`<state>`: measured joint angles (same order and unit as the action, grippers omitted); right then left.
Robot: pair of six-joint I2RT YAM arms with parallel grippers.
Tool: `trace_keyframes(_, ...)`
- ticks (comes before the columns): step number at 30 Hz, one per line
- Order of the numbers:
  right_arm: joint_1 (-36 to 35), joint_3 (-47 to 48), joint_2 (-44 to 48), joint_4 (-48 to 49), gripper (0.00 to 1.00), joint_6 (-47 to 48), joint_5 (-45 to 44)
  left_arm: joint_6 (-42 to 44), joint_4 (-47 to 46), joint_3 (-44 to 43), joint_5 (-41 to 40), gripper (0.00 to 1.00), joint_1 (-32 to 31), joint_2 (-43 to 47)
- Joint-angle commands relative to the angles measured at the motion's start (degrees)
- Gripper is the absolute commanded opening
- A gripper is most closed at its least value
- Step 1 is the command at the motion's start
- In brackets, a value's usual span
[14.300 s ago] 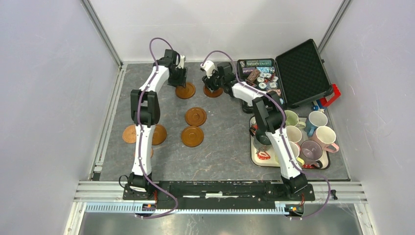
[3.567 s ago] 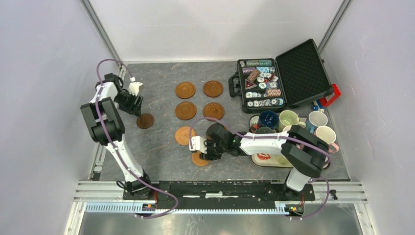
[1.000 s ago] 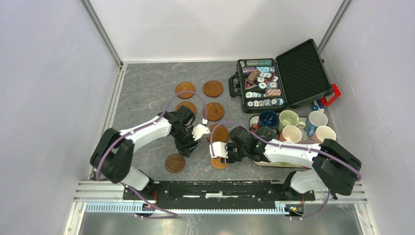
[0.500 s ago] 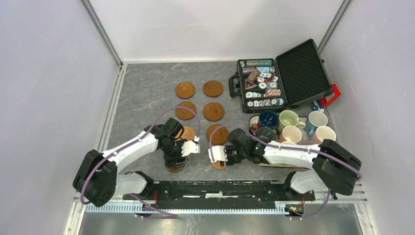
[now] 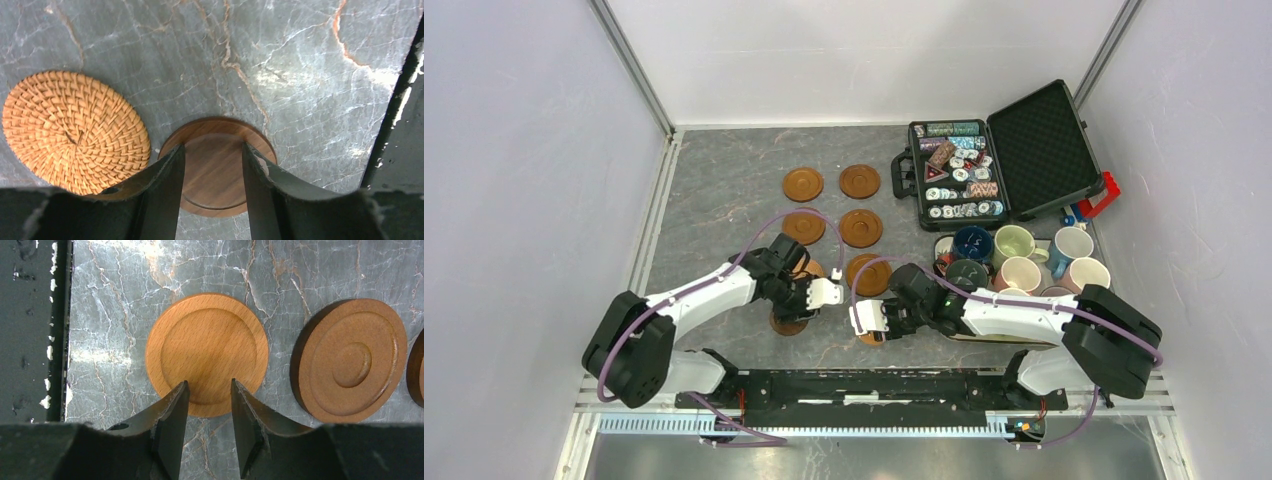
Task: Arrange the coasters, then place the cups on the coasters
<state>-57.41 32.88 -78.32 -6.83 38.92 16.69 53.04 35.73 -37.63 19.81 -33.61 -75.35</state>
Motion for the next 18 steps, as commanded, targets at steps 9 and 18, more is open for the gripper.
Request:
trace_keyframes(9,-1.04,-2.13,-0.83,-9.38,0.49,-0.41,2.81,1.83,9.03,0.03,7.91,0.55,-1.46,8.70)
trace_keyframes(18,0.25,-0.71,1.95,-7.28,0.61,-3.92,2.99,6.15,12.64,-0.74,6.51,0.61,17.31,6.57)
